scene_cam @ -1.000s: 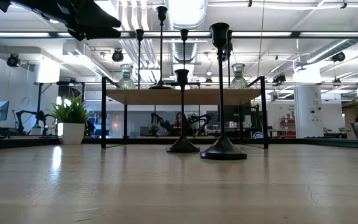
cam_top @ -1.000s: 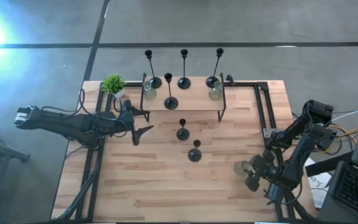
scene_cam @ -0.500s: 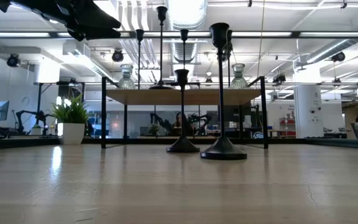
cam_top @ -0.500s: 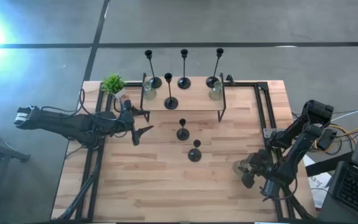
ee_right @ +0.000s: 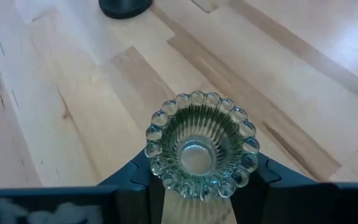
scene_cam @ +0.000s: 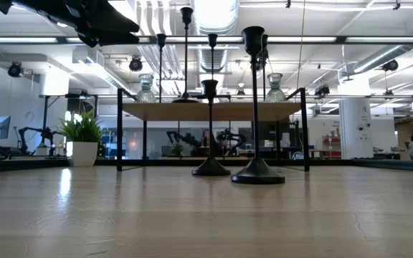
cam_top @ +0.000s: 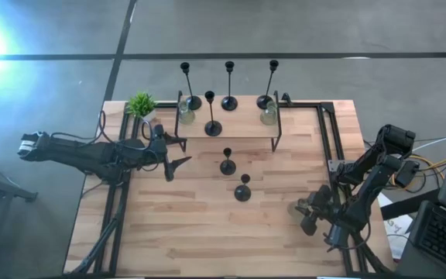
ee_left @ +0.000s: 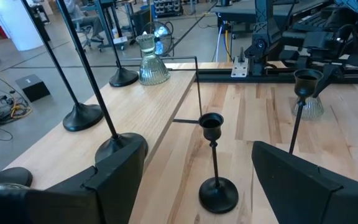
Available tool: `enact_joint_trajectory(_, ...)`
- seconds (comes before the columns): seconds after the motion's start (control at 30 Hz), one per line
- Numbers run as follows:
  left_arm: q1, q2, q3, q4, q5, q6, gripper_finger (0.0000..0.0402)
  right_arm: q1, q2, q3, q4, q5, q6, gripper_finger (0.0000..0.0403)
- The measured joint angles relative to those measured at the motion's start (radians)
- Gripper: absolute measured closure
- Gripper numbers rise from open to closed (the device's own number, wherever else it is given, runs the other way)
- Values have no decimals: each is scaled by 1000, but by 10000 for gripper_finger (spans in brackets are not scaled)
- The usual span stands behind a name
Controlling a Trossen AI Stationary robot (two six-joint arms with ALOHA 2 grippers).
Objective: Pick & Place candle stick holders
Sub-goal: Put the green candle holder on the shelf
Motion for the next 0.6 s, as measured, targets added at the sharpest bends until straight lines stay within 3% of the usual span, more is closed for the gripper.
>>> enact_joint_trajectory(0.23, 0, 0, 0, 1, 0, 0, 101, -48, -20, 6, -8, 121, -5, 282)
enact_joint_trajectory(0.33, 0, 0, 0, 1, 0, -1, 101, -98, -69, 32, -47, 127, -48, 282)
enact_joint_trajectory(0.43, 0, 0, 0, 1, 0, -2, 101, -165, -146, 83, -71, 133, -195, 282)
enact_joint_trajectory(0.6, 0, -6, 0, 1, 0, -4, 101, -311, -274, 197, -71, 142, -571, 282)
